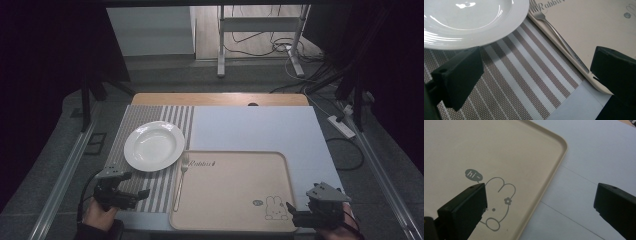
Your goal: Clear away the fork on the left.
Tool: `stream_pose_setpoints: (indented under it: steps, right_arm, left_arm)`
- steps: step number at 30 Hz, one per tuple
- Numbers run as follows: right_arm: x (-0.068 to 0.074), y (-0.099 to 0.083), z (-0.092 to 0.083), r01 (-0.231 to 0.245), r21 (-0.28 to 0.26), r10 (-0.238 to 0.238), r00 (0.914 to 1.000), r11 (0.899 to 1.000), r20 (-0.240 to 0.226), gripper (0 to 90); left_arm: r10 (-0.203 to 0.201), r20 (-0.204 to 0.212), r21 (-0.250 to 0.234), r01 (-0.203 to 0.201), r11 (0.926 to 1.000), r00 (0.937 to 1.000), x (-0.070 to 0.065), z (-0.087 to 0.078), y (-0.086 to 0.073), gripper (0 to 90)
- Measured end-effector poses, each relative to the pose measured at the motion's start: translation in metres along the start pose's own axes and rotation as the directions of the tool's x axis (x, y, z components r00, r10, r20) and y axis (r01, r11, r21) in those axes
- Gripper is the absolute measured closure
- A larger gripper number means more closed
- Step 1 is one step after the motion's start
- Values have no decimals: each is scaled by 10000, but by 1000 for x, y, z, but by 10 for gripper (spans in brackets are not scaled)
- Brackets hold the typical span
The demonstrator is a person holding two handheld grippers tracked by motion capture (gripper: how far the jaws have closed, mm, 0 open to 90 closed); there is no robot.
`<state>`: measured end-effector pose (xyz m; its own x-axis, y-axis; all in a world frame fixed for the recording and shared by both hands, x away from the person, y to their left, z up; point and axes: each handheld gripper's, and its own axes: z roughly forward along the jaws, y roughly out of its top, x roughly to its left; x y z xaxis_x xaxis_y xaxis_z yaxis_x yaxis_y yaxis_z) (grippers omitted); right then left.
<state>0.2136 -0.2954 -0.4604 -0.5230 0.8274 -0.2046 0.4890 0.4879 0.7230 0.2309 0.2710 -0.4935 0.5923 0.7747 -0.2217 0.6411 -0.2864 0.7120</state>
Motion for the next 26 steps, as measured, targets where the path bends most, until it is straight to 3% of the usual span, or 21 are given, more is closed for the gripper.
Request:
stream_pose_setpoints:
  steps: [13,26]
  right_arm:
    - [0,0,0,-8,12,8,10000,10000,2,0]
    - [0,0,1,36,55,-36,10000,10000,29,0]
  left_arm:
    - [-40,-431,-155,33,9999,9991,-1,-13,-9,0]
    - [147,-544,-88,-152,9998,9984,-4,-18,-13,0]
